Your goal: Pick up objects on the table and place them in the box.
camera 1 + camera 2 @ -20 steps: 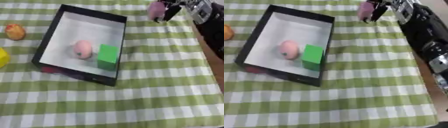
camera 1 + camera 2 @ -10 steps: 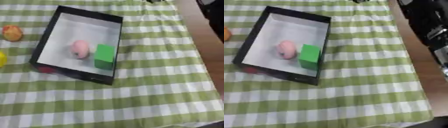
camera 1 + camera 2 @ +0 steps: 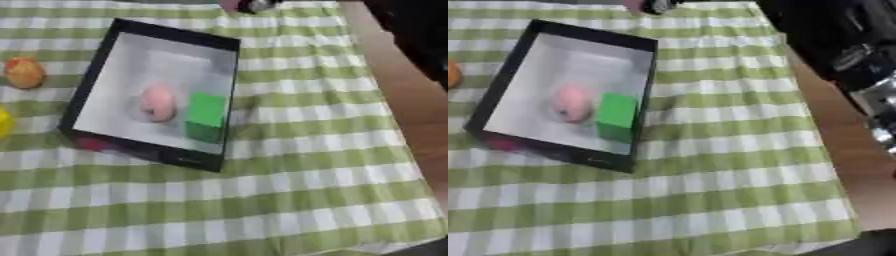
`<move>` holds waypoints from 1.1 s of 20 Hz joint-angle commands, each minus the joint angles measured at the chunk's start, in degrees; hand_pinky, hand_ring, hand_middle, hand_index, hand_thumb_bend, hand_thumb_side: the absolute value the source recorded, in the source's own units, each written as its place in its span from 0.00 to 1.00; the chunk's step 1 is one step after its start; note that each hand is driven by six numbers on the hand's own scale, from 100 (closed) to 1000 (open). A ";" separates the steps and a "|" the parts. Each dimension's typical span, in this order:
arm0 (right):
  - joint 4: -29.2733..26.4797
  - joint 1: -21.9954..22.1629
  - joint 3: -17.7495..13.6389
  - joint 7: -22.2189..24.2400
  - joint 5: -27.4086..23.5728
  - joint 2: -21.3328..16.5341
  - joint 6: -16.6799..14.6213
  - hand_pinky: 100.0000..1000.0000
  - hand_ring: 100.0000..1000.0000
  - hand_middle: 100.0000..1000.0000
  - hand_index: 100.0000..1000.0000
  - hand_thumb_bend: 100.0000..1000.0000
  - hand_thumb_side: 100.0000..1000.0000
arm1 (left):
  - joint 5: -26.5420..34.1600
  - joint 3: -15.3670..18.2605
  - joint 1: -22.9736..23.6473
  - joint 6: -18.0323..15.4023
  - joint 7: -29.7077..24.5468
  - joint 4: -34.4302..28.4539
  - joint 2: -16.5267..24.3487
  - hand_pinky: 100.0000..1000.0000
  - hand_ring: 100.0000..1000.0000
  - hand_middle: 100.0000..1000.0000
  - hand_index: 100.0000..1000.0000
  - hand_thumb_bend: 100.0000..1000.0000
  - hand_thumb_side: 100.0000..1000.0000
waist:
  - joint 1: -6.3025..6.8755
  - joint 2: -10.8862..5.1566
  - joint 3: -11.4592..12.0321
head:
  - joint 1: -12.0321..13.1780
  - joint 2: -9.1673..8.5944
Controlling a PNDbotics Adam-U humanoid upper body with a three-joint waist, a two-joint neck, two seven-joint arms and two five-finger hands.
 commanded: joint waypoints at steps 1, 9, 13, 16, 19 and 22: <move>-2.45 -1.93 1.63 1.63 -0.93 1.88 0.57 0.81 0.68 0.52 0.62 0.17 0.04 | -0.19 0.29 -0.32 -0.15 0.12 -0.89 1.31 0.73 0.70 0.66 0.74 0.30 0.59 | 0.66 -2.35 0.19 | -0.65 0.07; 1.07 -1.02 5.76 4.39 3.44 11.16 -1.77 0.81 0.68 0.52 0.62 0.16 0.04 | 1.08 0.15 -0.56 -0.26 0.28 -0.72 0.79 0.73 0.70 0.66 0.74 0.32 0.59 | 0.95 -2.34 1.27 | -1.65 0.07; 4.95 0.70 6.72 4.72 6.97 14.66 -3.88 0.80 0.68 0.52 0.62 0.16 0.05 | 1.26 0.14 -0.72 -0.47 0.24 -0.77 0.63 0.72 0.70 0.66 0.74 0.32 0.59 | 0.76 -2.28 1.54 | -1.51 0.07; 8.10 1.64 6.73 3.95 10.07 17.01 -5.62 0.80 0.68 0.52 0.62 0.17 0.04 | 1.38 0.08 -0.76 -0.60 0.39 -0.74 0.50 0.72 0.70 0.66 0.74 0.32 0.59 | 0.72 -2.19 1.68 | -1.55 0.07; 11.21 2.35 6.25 2.35 13.28 18.80 -7.02 0.79 0.68 0.52 0.62 0.19 0.04 | 1.29 0.06 -0.95 -0.61 0.37 -0.79 0.47 0.72 0.70 0.66 0.74 0.32 0.59 | 0.76 -2.05 1.84 | -1.71 0.07; 13.16 2.65 5.97 1.11 15.48 19.44 -8.60 0.80 0.70 0.56 0.67 0.27 0.07 | 1.15 0.05 -0.98 -0.55 0.34 -0.80 0.45 0.72 0.70 0.66 0.74 0.32 0.59 | 0.73 -1.99 1.85 | -1.71 0.07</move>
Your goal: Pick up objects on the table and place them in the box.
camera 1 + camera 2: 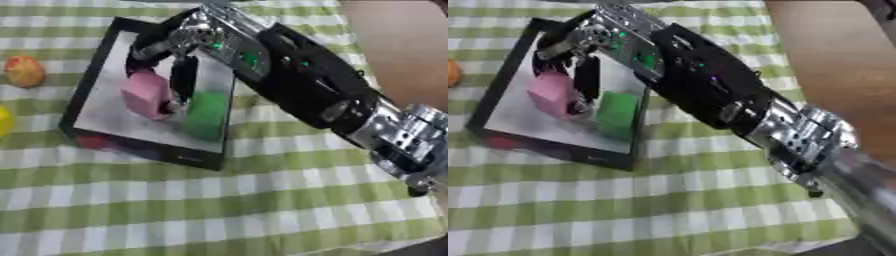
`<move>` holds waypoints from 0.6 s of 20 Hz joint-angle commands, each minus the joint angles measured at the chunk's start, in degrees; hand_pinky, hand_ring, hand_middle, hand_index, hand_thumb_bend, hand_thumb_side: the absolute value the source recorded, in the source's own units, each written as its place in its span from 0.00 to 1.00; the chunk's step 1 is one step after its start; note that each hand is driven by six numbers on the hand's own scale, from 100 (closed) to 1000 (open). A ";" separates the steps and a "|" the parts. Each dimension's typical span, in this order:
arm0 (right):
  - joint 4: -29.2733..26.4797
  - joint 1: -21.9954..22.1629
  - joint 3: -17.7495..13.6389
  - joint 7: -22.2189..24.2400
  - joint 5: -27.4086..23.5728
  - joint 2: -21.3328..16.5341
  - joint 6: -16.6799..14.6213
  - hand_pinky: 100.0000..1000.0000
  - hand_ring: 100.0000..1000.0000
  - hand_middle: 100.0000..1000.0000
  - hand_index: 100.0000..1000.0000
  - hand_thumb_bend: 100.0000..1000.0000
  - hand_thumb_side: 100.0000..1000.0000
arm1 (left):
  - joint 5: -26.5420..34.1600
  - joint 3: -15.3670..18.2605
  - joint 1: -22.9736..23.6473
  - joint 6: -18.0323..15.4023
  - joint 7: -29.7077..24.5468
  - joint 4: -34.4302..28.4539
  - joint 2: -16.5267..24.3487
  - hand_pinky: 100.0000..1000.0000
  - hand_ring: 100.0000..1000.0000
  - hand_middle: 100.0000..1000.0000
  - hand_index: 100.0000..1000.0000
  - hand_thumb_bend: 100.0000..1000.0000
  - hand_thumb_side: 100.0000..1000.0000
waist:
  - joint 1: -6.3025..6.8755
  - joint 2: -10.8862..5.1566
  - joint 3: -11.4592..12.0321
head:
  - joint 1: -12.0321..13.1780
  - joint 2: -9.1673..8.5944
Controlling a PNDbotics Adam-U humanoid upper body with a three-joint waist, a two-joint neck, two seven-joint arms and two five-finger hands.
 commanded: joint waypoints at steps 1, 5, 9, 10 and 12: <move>1.31 -0.86 -0.94 -0.90 2.22 0.06 -1.84 0.82 0.75 0.63 0.72 0.35 0.10 | -0.09 0.06 -0.44 -0.15 0.00 -0.80 0.76 0.72 0.70 0.66 0.74 0.32 0.59 | 0.70 -1.88 0.08 | -0.18 -0.11; 0.90 -1.11 -1.15 -0.24 2.79 -0.62 -3.60 0.88 0.85 0.78 0.84 0.50 0.23 | -0.18 0.03 -0.56 -0.09 -0.06 -0.84 0.78 0.72 0.71 0.66 0.74 0.32 0.58 | 0.74 -1.89 -0.01 | -0.11 -0.11; -0.01 -2.13 -2.25 0.42 1.62 -2.78 -3.84 0.88 0.85 0.79 0.84 0.51 0.25 | -0.20 0.18 -0.46 -0.09 0.13 -0.83 0.89 0.72 0.71 0.66 0.74 0.32 0.58 | 0.83 -2.03 -0.29 | 0.14 -0.11; -0.52 -2.54 -2.65 0.34 0.90 -3.76 -3.59 0.88 0.84 0.78 0.84 0.50 0.25 | -0.23 0.23 -0.37 -0.09 0.21 -0.81 0.96 0.72 0.71 0.66 0.74 0.32 0.58 | 0.82 -2.10 -0.45 | 0.28 -0.11; -2.24 -3.36 -3.51 -0.07 -1.41 -6.20 -2.56 0.88 0.83 0.77 0.82 0.47 0.24 | -0.30 0.28 -0.21 -0.07 0.29 -0.76 1.04 0.72 0.71 0.66 0.74 0.32 0.58 | 0.80 -2.27 -0.80 | 0.54 -0.11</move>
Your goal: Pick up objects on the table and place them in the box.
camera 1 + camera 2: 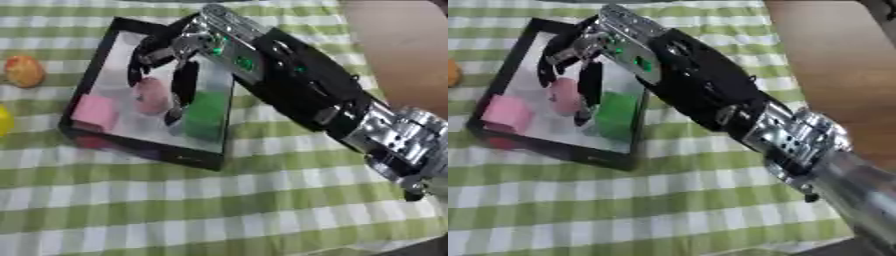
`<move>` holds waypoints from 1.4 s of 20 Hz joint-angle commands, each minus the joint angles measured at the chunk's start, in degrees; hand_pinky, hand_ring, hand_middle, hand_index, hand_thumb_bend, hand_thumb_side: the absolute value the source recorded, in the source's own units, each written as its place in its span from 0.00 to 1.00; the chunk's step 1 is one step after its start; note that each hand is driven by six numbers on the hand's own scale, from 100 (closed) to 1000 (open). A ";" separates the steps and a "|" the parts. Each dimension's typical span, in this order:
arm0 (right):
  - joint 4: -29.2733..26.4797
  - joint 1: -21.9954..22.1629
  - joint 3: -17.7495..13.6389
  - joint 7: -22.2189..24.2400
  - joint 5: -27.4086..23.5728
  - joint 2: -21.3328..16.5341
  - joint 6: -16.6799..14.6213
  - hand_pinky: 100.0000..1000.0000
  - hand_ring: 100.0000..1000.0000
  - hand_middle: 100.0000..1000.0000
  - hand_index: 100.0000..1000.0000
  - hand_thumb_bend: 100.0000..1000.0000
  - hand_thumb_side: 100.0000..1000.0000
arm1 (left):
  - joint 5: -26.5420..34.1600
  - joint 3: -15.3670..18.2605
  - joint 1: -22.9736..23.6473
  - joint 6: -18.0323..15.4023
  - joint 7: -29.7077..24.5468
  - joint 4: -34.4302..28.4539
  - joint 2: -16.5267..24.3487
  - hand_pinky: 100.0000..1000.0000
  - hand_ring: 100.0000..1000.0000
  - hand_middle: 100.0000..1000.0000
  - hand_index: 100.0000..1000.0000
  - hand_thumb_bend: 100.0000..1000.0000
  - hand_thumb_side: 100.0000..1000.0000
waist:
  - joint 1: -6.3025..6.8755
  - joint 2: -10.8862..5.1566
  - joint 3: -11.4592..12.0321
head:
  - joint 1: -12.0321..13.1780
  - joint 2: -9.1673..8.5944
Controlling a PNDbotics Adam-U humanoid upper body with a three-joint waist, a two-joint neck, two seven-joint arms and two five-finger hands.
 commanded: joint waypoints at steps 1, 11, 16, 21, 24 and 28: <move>-3.64 -2.29 -2.08 -0.59 -3.59 -5.07 1.56 0.87 0.82 0.75 0.81 0.43 0.23 | -0.32 0.30 -0.13 -0.06 0.23 -0.75 1.10 0.72 0.71 0.66 0.74 0.32 0.58 | 0.78 -2.36 -0.33 | 0.54 -0.11; -16.88 1.91 -8.66 -10.09 -17.85 -20.73 12.07 0.88 0.81 0.72 0.78 0.26 0.20 | -0.96 0.25 0.20 0.15 -0.01 -0.75 1.71 0.72 0.71 0.66 0.74 0.32 0.58 | 0.98 -2.74 -2.16 | 2.33 -0.11; -21.60 10.02 -15.15 -16.23 -23.01 -26.29 17.09 0.89 0.80 0.71 0.77 0.20 0.20 | -1.56 0.27 -0.24 0.30 -0.07 -1.14 2.37 0.72 0.71 0.66 0.74 0.31 0.58 | 1.39 -2.57 -2.36 | 2.62 -0.11; -28.34 20.65 -23.15 -24.86 -29.58 -28.76 21.86 0.90 0.79 0.69 0.76 0.12 0.14 | -3.26 -0.02 -1.51 0.93 -0.43 -1.88 4.94 0.73 0.71 0.66 0.74 0.37 0.61 | 2.03 -2.40 -2.47 | 3.39 -0.11; -32.05 26.43 -26.64 -29.88 -32.64 -28.84 23.69 0.91 0.79 0.69 0.76 0.10 0.21 | -4.40 -0.44 -3.12 1.90 -0.89 -2.46 7.79 0.72 0.71 0.67 0.75 0.30 0.55 | 2.56 -2.51 -2.73 | 3.95 -0.11; -35.47 32.71 -30.45 -38.41 -38.03 -26.36 24.30 0.92 0.78 0.69 0.75 0.00 0.25 | -5.13 -1.11 -5.69 3.27 -0.85 -3.21 11.47 0.73 0.72 0.68 0.76 0.30 0.54 | 3.12 -2.82 -3.08 | 4.16 -0.11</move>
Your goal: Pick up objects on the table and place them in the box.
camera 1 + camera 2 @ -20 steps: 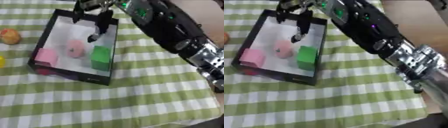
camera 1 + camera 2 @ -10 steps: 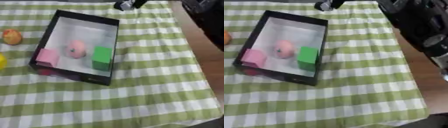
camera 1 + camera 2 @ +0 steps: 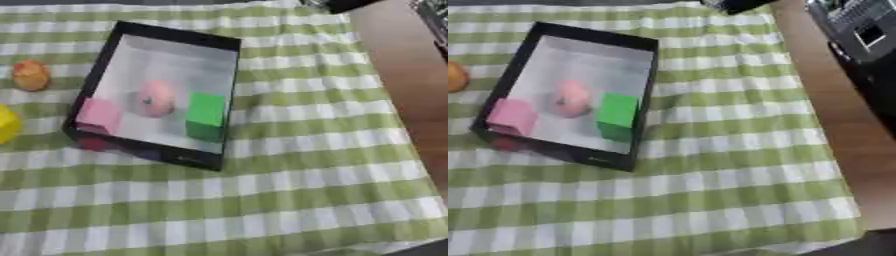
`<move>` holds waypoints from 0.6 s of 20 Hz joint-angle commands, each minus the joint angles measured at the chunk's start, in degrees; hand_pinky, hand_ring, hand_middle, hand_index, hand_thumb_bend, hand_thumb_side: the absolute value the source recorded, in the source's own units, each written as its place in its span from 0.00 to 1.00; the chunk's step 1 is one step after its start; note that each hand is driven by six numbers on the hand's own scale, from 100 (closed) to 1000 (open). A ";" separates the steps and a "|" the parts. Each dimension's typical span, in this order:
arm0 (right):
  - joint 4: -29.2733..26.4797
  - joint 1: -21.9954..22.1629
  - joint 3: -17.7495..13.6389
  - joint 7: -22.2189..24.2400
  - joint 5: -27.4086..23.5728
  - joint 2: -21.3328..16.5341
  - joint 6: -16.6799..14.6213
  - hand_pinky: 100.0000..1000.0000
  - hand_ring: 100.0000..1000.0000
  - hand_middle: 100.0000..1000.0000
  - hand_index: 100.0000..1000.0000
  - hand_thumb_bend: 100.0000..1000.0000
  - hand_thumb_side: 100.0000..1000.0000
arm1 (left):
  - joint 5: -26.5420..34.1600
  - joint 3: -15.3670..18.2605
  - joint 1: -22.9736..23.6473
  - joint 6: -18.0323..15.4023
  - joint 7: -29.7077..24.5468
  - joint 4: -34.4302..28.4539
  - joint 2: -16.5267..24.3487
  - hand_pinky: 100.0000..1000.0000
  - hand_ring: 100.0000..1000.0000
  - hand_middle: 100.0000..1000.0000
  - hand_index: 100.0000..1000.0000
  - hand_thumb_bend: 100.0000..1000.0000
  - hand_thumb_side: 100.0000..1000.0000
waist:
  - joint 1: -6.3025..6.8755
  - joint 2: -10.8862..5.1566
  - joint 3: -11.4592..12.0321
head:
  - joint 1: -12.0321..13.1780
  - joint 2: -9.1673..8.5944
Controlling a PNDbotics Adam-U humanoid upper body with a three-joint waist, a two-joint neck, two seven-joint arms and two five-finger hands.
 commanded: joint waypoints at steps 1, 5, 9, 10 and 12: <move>-3.07 2.21 -3.71 -7.10 -5.04 0.85 0.24 0.92 0.78 0.68 0.75 0.00 0.27 | -0.91 -0.41 -1.76 1.12 -0.01 -1.60 4.42 0.73 0.72 0.68 0.76 0.30 0.53 | 1.04 -2.42 -0.14 | 0.36 -0.12; -3.96 6.70 -6.05 -13.91 -11.12 4.25 -0.42 0.94 0.79 0.69 0.75 0.00 0.43 | -2.91 -1.31 -4.26 4.06 -1.62 -1.64 9.44 0.73 0.74 0.70 0.78 0.33 0.49 | 1.45 -2.52 -0.25 | 0.48 -0.12; -5.01 10.16 -7.25 -17.21 -13.47 5.71 -1.01 0.94 0.79 0.68 0.75 0.00 0.42 | -7.38 -3.43 -7.44 9.90 -7.78 -0.58 18.61 0.74 0.75 0.72 0.80 0.34 0.49 | 1.90 -2.72 -0.16 | 0.63 -0.12; -5.27 10.91 -7.35 -17.26 -13.31 5.92 -1.10 0.94 0.78 0.68 0.75 0.05 0.37 | -8.63 -4.33 -8.34 11.50 -10.48 0.06 21.45 0.75 0.76 0.73 0.81 0.36 0.51 | 2.06 -2.81 -0.13 | 0.81 -0.12; -5.74 12.14 -7.53 -16.90 -12.59 6.40 -1.19 0.94 0.78 0.68 0.75 0.06 0.36 | -11.10 -6.23 -10.17 14.31 -17.00 1.89 26.66 0.76 0.76 0.74 0.83 0.39 0.53 | 2.35 -2.98 -0.06 | 1.54 -0.12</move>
